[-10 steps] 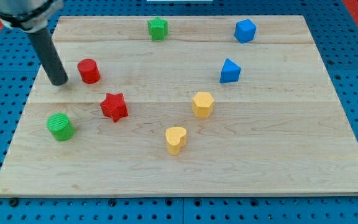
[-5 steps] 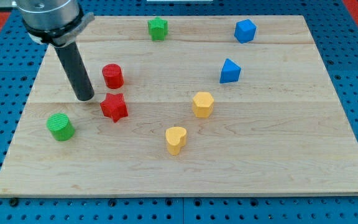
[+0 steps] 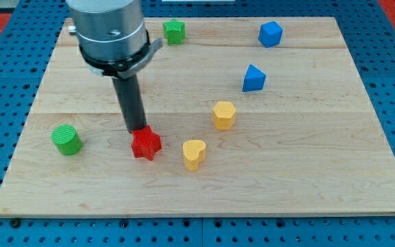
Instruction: Place the red blocks close to the yellow blocks
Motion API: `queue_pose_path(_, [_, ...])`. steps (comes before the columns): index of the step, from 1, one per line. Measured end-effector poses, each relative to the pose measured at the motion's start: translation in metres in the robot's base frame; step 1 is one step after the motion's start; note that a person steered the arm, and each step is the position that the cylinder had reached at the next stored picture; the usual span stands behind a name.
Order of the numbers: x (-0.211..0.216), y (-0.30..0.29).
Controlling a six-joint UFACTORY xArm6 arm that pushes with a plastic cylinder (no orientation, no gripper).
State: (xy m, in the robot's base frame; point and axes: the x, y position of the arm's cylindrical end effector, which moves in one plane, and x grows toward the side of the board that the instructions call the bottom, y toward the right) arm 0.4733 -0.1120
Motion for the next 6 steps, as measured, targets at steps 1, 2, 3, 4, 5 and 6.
queue_pose_path(1, [-0.051,-0.014])
queue_pose_path(2, [-0.062,-0.095])
queue_pose_path(3, [-0.097,-0.084])
queue_pose_path(4, [-0.101,-0.035])
queue_pose_path(5, [-0.097,-0.005])
queue_pose_path(6, [-0.083,0.008])
